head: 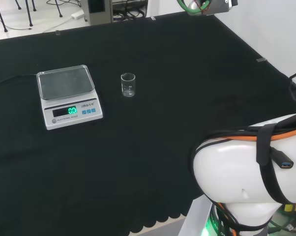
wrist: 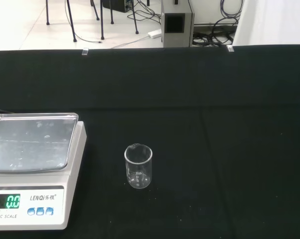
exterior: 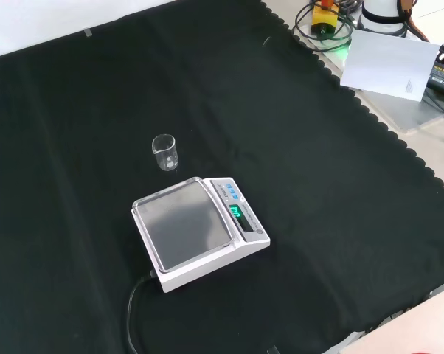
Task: Pick up the beaker.
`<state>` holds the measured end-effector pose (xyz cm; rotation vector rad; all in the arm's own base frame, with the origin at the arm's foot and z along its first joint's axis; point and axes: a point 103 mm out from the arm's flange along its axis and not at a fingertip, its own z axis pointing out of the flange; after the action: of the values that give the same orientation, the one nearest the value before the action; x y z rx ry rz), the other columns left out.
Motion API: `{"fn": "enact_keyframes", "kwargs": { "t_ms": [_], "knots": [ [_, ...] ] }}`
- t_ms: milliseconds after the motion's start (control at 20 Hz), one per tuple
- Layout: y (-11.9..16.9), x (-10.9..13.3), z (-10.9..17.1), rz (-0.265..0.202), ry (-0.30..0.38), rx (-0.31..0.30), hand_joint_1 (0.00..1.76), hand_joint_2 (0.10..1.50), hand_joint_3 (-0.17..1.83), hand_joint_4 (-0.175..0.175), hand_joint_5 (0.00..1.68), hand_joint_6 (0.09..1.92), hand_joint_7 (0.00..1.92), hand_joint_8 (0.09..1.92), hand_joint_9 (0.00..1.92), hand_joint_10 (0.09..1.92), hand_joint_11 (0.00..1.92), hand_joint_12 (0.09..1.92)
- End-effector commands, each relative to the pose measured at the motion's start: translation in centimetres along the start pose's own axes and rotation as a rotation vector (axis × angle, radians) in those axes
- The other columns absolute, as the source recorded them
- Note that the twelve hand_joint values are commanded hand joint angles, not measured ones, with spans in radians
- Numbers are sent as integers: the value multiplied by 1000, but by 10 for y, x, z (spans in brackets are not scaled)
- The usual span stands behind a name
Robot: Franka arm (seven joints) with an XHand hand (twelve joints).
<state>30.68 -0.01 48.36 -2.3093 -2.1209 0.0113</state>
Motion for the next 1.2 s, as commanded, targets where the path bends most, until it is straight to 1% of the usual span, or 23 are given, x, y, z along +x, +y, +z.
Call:
{"fn": "enact_keyframes", "kwargs": {
  "t_ms": [50, 100, 150, 200, 300, 500, 850, 1200],
  "knots": [
    [-70, -78, -111, 123, 73, -185, 676, 837, 251, -13, 335, 123, 296, 362, 403, 518, 97, 1295],
    [-71, -83, -113, 130, 79, -194, 673, 841, 310, -22, 376, 135, 293, 492, 415, 658, 99, 1383],
    [-68, -85, -110, 135, 80, -183, 672, 832, 361, -27, 398, 142, 276, 593, 414, 746, 100, 1426],
    [-65, -85, -104, 131, 76, -180, 671, 824, 394, -30, 410, 146, 263, 654, 413, 794, 101, 1446],
    [-57, -84, -92, 124, 78, -167, 672, 805, 447, -34, 420, 153, 245, 722, 411, 834, 102, 1464],
    [-43, -83, -70, 115, 78, -154, 673, 792, 476, -36, 425, 157, 239, 749, 411, 847, 107, 1469],
    [-22, -79, -42, 101, 99, -114, 677, 788, 488, -38, 432, 164, 245, 756, 413, 849, 110, 1468],
    [0, -70, -16, 77, 117, -110, 681, 785, 496, -40, 436, 170, 253, 761, 416, 851, 114, 1467]
  ]
}}
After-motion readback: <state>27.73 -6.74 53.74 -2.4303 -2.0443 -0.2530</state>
